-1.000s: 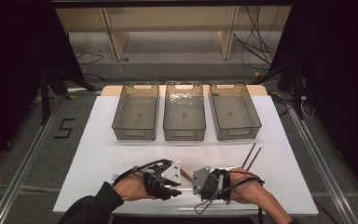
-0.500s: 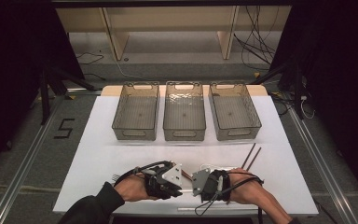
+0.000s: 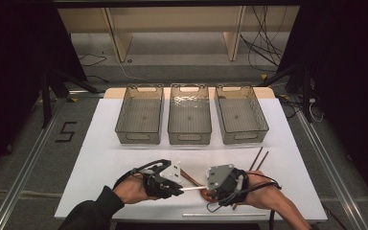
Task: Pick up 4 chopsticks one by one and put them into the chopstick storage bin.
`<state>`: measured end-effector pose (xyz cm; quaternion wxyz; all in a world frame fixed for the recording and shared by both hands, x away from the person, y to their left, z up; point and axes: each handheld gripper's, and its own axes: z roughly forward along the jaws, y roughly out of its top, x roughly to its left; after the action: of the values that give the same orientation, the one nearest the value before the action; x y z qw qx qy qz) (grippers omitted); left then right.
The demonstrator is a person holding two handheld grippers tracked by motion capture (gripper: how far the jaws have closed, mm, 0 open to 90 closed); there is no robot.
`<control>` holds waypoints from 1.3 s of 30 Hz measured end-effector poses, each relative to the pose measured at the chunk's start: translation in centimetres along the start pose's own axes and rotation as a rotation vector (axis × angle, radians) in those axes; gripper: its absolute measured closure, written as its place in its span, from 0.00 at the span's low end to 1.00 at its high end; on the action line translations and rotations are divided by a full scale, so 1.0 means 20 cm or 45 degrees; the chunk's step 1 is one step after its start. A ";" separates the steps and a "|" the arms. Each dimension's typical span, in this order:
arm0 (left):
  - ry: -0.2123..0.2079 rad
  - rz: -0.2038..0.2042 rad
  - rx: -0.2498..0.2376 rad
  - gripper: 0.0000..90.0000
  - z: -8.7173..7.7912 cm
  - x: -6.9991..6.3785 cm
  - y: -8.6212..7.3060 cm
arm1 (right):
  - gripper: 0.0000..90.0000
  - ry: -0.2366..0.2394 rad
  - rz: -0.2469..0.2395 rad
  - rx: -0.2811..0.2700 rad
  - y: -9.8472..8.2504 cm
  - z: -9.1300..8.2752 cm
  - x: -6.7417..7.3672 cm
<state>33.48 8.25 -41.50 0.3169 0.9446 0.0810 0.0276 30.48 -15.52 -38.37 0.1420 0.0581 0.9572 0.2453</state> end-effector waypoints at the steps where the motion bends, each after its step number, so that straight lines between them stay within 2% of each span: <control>1: 0.020 -0.018 -0.008 0.92 -0.01 0.01 -0.01 | 0.49 -0.002 0.063 -0.037 -0.03 -0.03 -0.01; 5: 0.087 -0.110 -0.063 0.92 -0.05 0.06 -0.04 | 0.45 0.014 0.140 -0.064 -0.06 -0.04 -0.02; 7: 0.112 -0.170 -0.094 0.92 -0.07 0.09 -0.05 | 0.42 0.032 0.191 -0.048 -0.08 -0.02 -0.02; 11: 0.157 -0.260 -0.148 0.92 -0.11 0.12 -0.07 | 0.40 0.040 0.235 -0.043 -0.10 -0.01 -0.02; 15: 0.209 -0.336 -0.190 0.92 -0.13 0.15 -0.08 | 0.38 0.041 0.298 -0.078 -0.13 -0.01 -0.02; 17: 0.240 -0.360 -0.202 0.92 -0.15 0.16 -0.09 | 0.38 0.040 0.337 -0.092 -0.15 -0.01 -0.01; 21: 0.278 -0.408 -0.223 0.92 -0.18 0.19 -0.10 | 0.37 0.044 0.373 -0.091 -0.17 0.00 -0.01; 30: 0.332 -0.451 -0.226 0.92 -0.22 0.24 -0.11 | 0.36 0.073 0.393 -0.059 -0.20 0.01 0.01; 39: 0.386 -0.536 -0.273 0.92 -0.28 0.32 -0.15 | 0.36 0.069 0.404 -0.048 -0.22 0.02 0.02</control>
<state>38.80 14.92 -38.87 0.3979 0.8532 0.3186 0.1105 30.01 -19.12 -40.84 0.0765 0.1993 0.9348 0.2840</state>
